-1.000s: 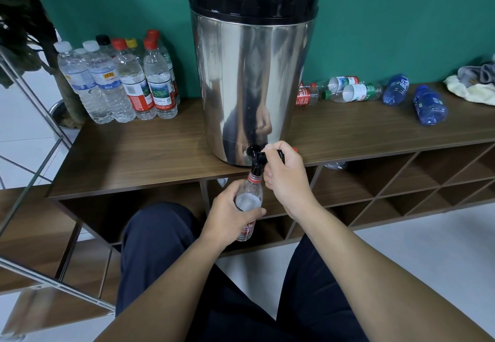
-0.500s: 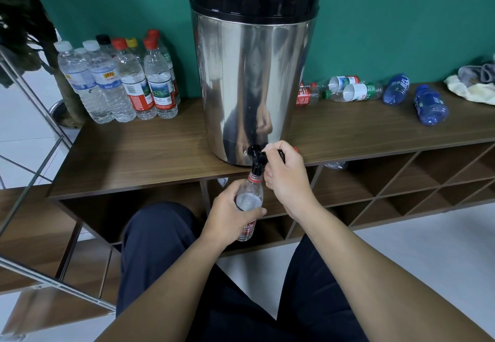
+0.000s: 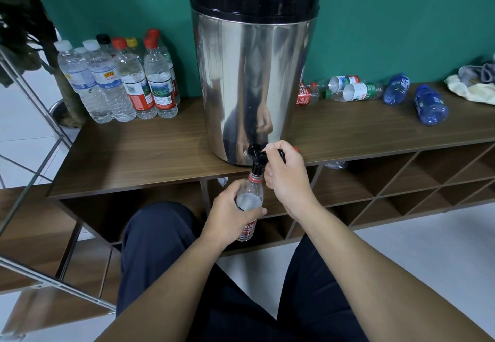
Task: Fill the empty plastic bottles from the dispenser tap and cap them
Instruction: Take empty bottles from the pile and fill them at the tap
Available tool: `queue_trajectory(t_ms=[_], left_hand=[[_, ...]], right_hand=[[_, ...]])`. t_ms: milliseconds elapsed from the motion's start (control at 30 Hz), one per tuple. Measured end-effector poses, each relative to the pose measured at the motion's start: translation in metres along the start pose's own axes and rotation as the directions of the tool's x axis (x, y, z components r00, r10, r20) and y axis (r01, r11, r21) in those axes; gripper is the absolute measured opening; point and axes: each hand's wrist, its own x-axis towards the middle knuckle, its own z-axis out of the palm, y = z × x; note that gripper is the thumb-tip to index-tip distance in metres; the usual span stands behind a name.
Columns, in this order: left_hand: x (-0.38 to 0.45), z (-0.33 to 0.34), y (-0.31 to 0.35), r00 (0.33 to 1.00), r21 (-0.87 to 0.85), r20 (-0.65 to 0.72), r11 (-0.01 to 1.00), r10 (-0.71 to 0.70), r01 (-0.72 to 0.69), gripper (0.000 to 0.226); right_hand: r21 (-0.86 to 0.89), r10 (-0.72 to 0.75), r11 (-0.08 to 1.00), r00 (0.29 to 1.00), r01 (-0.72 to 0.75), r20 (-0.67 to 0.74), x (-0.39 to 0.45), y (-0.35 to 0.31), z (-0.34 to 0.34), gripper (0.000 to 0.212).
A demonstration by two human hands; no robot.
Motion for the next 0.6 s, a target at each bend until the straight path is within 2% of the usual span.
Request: queue_trajectory(t_ms=[600], left_hand=[[-0.0012,-0.0006,0.0008,1.000,0.014,0.003,1.000,-0.006,0.006,0.066]], right_hand=[[0.000,-0.005,1.000,1.000,0.005,0.002,-0.0007,-0.0014,0.0000,0.022]])
